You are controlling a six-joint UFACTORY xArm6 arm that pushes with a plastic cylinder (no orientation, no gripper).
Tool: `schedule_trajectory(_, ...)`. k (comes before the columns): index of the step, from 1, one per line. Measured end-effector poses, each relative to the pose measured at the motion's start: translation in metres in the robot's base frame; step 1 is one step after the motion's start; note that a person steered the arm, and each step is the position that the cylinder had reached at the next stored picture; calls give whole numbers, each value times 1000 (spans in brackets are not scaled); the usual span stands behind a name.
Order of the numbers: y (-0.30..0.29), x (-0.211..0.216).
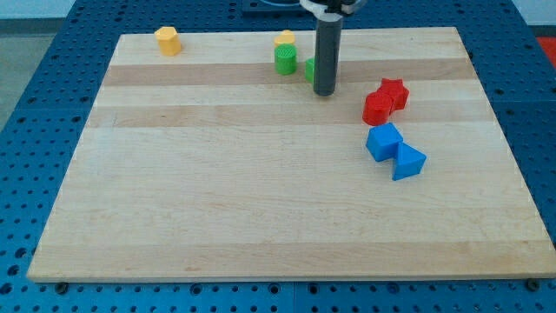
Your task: Push the red star to the green star
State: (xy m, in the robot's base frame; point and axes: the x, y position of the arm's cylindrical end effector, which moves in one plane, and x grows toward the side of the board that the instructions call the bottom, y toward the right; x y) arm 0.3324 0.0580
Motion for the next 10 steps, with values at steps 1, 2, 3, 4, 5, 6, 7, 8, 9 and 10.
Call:
schedule_trajectory(1, 0, -18)
schedule_trajectory(2, 0, -32)
schedule_trajectory(3, 0, -48)
schedule_trajectory(4, 9, -51)
schedule_trajectory(5, 47, -46)
schedule_trajectory(6, 84, -32)
schedule_trajectory(7, 123, -14)
schedule_trajectory(8, 143, 12)
schedule_trajectory(9, 143, 34)
schedule_trajectory(10, 139, 37)
